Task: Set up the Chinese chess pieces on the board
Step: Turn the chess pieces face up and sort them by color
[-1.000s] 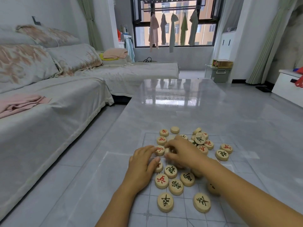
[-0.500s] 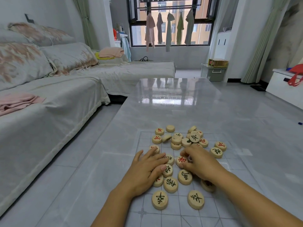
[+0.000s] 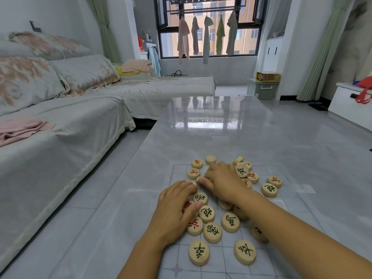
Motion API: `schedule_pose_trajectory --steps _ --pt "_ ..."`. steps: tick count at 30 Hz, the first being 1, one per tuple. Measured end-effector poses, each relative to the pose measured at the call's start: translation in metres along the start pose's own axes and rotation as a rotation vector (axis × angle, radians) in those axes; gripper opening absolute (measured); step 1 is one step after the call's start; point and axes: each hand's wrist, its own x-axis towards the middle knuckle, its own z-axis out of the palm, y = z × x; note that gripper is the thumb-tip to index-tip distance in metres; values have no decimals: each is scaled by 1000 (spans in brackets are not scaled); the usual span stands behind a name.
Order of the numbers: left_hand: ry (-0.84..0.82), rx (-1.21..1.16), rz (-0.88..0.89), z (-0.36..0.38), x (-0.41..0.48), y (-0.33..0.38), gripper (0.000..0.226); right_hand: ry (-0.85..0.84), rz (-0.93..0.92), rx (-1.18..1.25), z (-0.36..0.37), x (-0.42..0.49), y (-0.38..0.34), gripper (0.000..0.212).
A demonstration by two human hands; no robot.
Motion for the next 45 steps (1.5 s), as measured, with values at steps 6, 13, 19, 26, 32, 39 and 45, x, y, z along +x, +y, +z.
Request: schedule_pose_trajectory --steps 6,13,19,26,32,39,45 --pt "-156 76 26 6 1 -2 87 32 74 171 7 -18 10 31" --pt "-161 36 -23 3 1 1 96 99 132 120 -6 -18 41 34" --pt "-170 33 -34 3 1 1 103 160 155 168 -4 -40 42 19" --pt "-142 10 -34 3 0 0 99 95 -112 254 -7 -77 58 21" --pt "-128 -7 -47 3 0 0 100 308 50 348 -6 -78 71 24" --pt "-113 -32 -68 3 2 -2 100 125 162 186 -8 -45 84 42" --pt "-106 -47 -76 4 2 -3 101 224 234 224 -9 -61 87 19"
